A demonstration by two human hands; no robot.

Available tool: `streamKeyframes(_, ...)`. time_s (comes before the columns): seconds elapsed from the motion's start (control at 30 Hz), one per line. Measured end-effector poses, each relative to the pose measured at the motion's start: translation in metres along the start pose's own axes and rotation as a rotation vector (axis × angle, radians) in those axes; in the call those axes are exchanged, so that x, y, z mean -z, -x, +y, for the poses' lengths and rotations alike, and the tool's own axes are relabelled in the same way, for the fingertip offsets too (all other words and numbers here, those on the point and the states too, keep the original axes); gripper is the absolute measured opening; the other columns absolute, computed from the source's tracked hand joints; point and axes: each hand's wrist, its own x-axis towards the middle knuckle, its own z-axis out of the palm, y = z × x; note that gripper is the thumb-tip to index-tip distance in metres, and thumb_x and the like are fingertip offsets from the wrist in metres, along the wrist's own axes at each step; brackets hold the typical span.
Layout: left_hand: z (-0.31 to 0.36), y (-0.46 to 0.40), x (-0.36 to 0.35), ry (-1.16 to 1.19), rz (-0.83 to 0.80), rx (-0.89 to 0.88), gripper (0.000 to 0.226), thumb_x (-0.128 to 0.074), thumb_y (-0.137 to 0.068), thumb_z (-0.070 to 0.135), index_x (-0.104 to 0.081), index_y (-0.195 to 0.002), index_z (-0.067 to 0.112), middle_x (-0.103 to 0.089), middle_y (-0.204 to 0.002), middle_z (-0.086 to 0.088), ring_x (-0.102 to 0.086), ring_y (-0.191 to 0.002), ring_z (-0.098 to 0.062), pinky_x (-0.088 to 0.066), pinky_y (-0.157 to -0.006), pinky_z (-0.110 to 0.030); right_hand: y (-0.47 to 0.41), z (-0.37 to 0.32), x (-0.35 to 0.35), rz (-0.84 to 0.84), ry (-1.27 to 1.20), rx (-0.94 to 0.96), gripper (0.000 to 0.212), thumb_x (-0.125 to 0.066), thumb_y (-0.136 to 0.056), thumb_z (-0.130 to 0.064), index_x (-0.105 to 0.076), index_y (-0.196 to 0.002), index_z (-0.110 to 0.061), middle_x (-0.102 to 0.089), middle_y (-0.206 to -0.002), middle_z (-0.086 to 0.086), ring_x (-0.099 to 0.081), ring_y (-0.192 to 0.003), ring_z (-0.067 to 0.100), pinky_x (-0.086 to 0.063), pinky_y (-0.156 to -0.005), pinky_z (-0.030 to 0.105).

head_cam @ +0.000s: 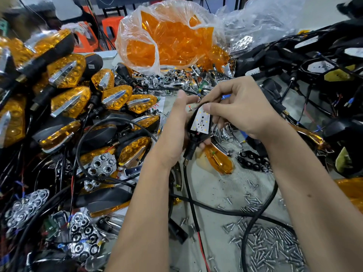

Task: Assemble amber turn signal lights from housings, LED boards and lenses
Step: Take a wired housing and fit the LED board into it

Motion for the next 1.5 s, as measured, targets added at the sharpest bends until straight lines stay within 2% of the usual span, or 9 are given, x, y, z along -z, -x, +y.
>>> streamKeyframes(0.1,0.002,0.0,0.009,-0.057,0.102,0.03,0.07,-0.02,-0.087,0.084,-0.047,-0.123,0.029,-0.071,-0.113,-0.023,-0.072,-0.075,-0.042,-0.06,-0.065,-0.053,0.0,0.0,0.004,-0.007,0.003,-0.012,0.006,-0.075,-0.089,0.002,-0.076,-0.089,-0.003,-0.069,-0.065,0.019,-0.065,-0.05,0.028,-0.053,-0.05,0.028)
streamKeyframes(0.27,0.001,-0.003,0.021,-0.149,0.263,0.01,0.068,-0.012,-0.093,0.082,-0.051,-0.114,0.03,-0.073,-0.089,-0.006,-0.067,-0.066,-0.021,-0.053,-0.053,-0.031,0.001,-0.003,0.008,-0.003,0.049,-0.004,0.009,-0.074,-0.09,0.003,-0.077,-0.088,-0.005,-0.07,-0.064,0.015,-0.066,-0.051,0.027,-0.054,-0.052,0.026)
streamKeyframes(0.37,0.001,-0.004,0.023,-0.144,0.266,-0.003,0.071,-0.013,-0.096,0.078,-0.053,-0.113,0.022,-0.074,-0.075,0.0,-0.067,-0.06,-0.019,-0.052,-0.049,-0.029,0.001,-0.006,0.008,0.001,0.073,0.006,0.009,-0.074,-0.09,0.003,-0.077,-0.087,-0.005,-0.069,-0.062,0.013,-0.066,-0.049,0.027,-0.055,-0.051,0.027)
streamKeyframes(0.47,0.001,-0.004,0.021,-0.206,0.229,0.018,0.072,-0.018,-0.095,0.079,-0.057,-0.108,0.02,-0.073,-0.084,-0.003,-0.067,-0.069,-0.022,-0.054,-0.053,-0.033,0.001,-0.008,0.008,-0.002,0.097,0.008,0.009,-0.073,-0.09,0.003,-0.076,-0.086,-0.005,-0.069,-0.061,0.012,-0.066,-0.047,0.026,-0.054,-0.051,0.026)
streamKeyframes(0.6,0.003,-0.003,0.008,-0.276,0.076,0.031,0.024,-0.045,-0.094,0.038,-0.064,-0.101,0.025,-0.062,-0.093,-0.01,-0.066,-0.08,-0.031,-0.059,-0.077,-0.06,0.001,-0.011,0.006,-0.022,0.148,0.02,0.01,-0.072,-0.089,0.004,-0.076,-0.085,-0.005,-0.069,-0.059,0.012,-0.066,-0.046,0.025,-0.054,-0.049,0.027)
streamKeyframes(0.73,0.002,-0.001,-0.006,-0.223,-0.044,0.018,0.038,-0.035,-0.096,0.003,-0.062,-0.114,0.023,-0.068,-0.078,-0.005,-0.066,-0.062,-0.029,-0.056,-0.053,-0.034,0.001,-0.013,0.004,-0.067,0.169,0.028,0.01,-0.072,-0.087,0.007,-0.074,-0.084,-0.002,-0.067,-0.055,0.012,-0.065,-0.043,0.024,-0.055,-0.046,0.031)
streamKeyframes(0.97,0.002,-0.002,-0.007,-0.323,-0.038,-0.021,0.026,-0.031,-0.107,0.006,-0.051,-0.117,-0.007,-0.06,-0.079,-0.015,-0.05,-0.053,-0.024,-0.035,-0.045,-0.026,-0.003,-0.01,0.002,-0.036,0.153,-0.028,0.011,-0.072,-0.086,0.006,-0.075,-0.08,-0.003,-0.066,-0.055,0.012,-0.065,-0.042,0.029,-0.054,-0.044,0.035)
streamKeyframes(1.2,-0.001,-0.007,-0.008,-0.371,0.028,-0.046,0.027,-0.033,-0.106,0.014,-0.056,-0.092,0.012,-0.056,-0.074,-0.012,-0.052,-0.05,-0.02,-0.037,-0.042,-0.025,-0.005,-0.006,-0.004,0.017,0.087,-0.076,0.013,-0.075,-0.086,0.003,-0.078,-0.08,-0.008,-0.069,-0.06,0.012,-0.063,-0.048,0.022,-0.051,-0.048,0.024)
streamKeyframes(1.5,0.006,-0.013,0.03,-0.255,0.433,-0.008,0.026,-0.037,-0.103,0.018,-0.052,-0.083,0.014,-0.063,-0.067,-0.002,-0.055,-0.05,-0.02,-0.04,-0.045,-0.027,-0.03,0.0,-0.025,0.193,0.174,-0.118,0.012,-0.073,-0.094,-0.018,-0.075,-0.083,-0.014,-0.073,-0.069,0.004,-0.07,-0.051,0.019,-0.055,-0.049,0.026)
